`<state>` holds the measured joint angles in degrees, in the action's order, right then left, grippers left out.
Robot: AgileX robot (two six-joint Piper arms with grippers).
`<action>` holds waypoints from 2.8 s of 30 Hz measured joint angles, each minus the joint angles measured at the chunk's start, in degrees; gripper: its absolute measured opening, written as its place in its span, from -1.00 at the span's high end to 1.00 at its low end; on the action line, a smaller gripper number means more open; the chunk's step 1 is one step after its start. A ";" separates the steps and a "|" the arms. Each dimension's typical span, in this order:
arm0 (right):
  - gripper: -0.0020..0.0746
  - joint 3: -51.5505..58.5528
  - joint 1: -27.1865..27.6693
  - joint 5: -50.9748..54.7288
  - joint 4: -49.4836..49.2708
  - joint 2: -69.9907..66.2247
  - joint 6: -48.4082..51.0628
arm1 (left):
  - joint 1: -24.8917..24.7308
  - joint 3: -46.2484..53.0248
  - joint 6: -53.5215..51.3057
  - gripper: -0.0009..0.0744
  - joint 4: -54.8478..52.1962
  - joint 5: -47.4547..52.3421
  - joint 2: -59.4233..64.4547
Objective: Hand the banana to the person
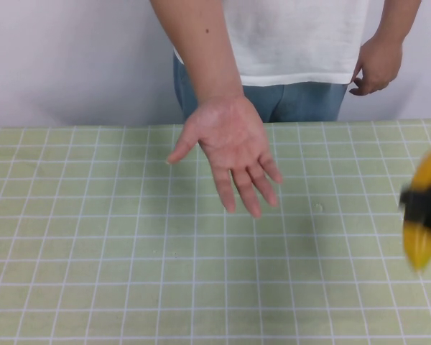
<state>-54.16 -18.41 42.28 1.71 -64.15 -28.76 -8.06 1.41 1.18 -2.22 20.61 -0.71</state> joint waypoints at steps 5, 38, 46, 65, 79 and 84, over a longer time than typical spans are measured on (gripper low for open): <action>0.43 -16.01 0.00 10.55 -5.30 -3.54 3.99 | 0.00 0.00 0.00 0.99 0.00 0.00 0.00; -0.30 -42.51 -18.20 16.80 -5.68 -31.06 2.88 | 0.00 0.00 0.00 0.99 0.00 0.00 0.00; -0.25 -42.51 -18.20 21.79 0.42 -21.15 5.39 | 0.00 0.00 0.00 0.99 0.00 0.00 0.00; 0.96 1.74 -26.11 12.78 16.40 11.97 -4.89 | 0.00 0.00 0.00 0.99 0.00 0.00 0.00; 0.96 5.79 -26.21 18.28 21.13 23.50 -5.31 | 0.00 0.00 0.00 0.99 0.00 0.00 0.00; 0.96 6.20 -25.56 17.16 29.71 24.54 -2.90 | 0.00 0.00 0.00 0.99 0.00 0.00 0.00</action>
<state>-47.96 -43.97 59.44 31.42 -39.61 -31.66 -8.06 1.41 1.18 -2.22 20.61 -0.71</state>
